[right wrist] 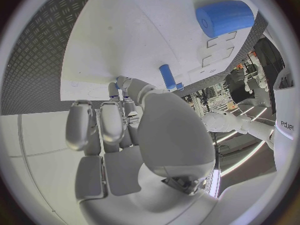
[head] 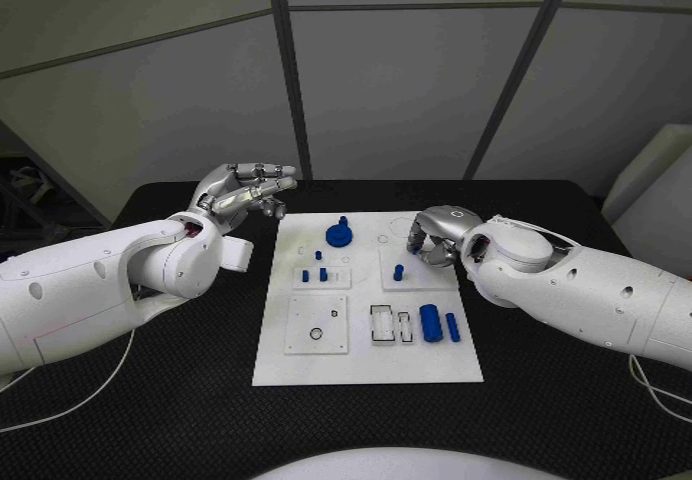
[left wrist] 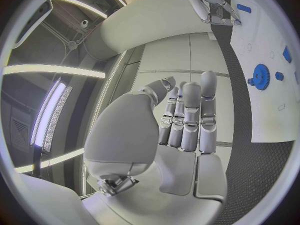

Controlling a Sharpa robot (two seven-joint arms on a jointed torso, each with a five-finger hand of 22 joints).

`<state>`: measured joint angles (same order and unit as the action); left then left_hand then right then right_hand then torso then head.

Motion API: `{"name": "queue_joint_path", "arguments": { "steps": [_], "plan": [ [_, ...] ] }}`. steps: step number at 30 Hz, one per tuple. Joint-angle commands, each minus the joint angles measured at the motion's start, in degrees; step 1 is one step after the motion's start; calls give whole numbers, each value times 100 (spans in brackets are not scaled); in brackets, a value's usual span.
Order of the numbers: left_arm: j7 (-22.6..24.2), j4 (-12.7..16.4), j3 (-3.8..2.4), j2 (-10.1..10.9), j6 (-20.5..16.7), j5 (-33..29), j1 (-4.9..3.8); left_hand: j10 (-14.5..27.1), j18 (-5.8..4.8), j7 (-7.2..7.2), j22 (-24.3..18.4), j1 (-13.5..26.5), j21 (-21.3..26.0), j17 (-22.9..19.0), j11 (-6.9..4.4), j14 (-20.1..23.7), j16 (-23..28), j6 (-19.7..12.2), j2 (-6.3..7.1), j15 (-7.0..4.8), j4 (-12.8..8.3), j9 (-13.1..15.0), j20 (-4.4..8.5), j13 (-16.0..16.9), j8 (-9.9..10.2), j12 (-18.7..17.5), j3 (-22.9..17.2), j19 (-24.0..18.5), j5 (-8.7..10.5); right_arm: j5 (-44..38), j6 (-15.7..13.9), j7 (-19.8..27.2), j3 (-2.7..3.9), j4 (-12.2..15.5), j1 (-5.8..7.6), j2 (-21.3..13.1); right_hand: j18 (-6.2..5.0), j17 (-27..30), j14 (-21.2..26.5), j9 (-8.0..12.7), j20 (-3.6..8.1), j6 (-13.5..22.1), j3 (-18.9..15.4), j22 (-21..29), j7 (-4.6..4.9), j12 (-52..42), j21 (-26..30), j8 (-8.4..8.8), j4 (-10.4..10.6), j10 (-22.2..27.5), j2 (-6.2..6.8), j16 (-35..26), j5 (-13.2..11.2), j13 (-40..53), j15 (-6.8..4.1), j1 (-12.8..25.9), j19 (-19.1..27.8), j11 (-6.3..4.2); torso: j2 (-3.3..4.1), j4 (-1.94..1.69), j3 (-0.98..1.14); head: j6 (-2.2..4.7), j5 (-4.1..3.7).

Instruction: Assemble the parts on the task board

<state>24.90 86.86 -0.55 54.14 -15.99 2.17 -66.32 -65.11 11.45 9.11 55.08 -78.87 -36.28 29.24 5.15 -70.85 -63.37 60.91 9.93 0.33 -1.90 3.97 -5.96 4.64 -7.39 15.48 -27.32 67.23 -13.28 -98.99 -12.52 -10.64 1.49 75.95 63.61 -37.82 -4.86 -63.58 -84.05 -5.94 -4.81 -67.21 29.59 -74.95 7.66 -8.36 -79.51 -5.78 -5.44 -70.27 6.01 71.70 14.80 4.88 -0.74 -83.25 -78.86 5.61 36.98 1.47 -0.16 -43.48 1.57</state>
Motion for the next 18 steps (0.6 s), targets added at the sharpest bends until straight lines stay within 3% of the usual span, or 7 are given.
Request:
{"name": "queue_joint_path", "arguments": {
  "steps": [1, 12, 18],
  "plan": [
    [30, 7, -6, 8, 70, -25, -7, 29, -95, 34, -11, -15, 24, -14, 2, 45, 38, -26, -58, 7, -14, -9, 0, 5, -34, 25, 11, -21, 22, -152, -339, -54, 0, 89, 4, -49, 120, -5, -209, -6, -9, -27, 38, -196, 2, -36, -34, -28, 10, -246, 1, 41, -39, 100, -44, -25, -55, -210, 2, 0, 1, 5, -6],
    [7, -1, -6, 25, 71, -25, -7, 67, -97, 48, -20, -23, 38, -37, 16, 56, 52, -56, -60, 15, -28, -14, -4, 0, -22, 25, 24, -24, 24, -150, -757, -59, 6, 535, 3, -344, 126, -5, -208, -18, -16, -21, 43, -227, 6, -21, -63, -14, 25, -221, 32, 62, -76, 115, -39, 42, -60, -205, -5, 4, -6, 11, -14],
    [2, 0, -6, 26, 69, -25, -7, 76, -98, 52, -22, -24, 41, -51, 20, 61, 59, -65, -60, 17, -31, -15, -5, -1, -18, 26, 28, -25, 24, -47, -872, -80, 12, 1087, 5, -608, 129, -9, -207, -19, -18, -12, 44, -241, 9, -12, -74, -6, 26, -207, 43, 70, -78, 118, -36, 55, -66, -202, -6, -2, -6, 16, -16]
  ]
}}
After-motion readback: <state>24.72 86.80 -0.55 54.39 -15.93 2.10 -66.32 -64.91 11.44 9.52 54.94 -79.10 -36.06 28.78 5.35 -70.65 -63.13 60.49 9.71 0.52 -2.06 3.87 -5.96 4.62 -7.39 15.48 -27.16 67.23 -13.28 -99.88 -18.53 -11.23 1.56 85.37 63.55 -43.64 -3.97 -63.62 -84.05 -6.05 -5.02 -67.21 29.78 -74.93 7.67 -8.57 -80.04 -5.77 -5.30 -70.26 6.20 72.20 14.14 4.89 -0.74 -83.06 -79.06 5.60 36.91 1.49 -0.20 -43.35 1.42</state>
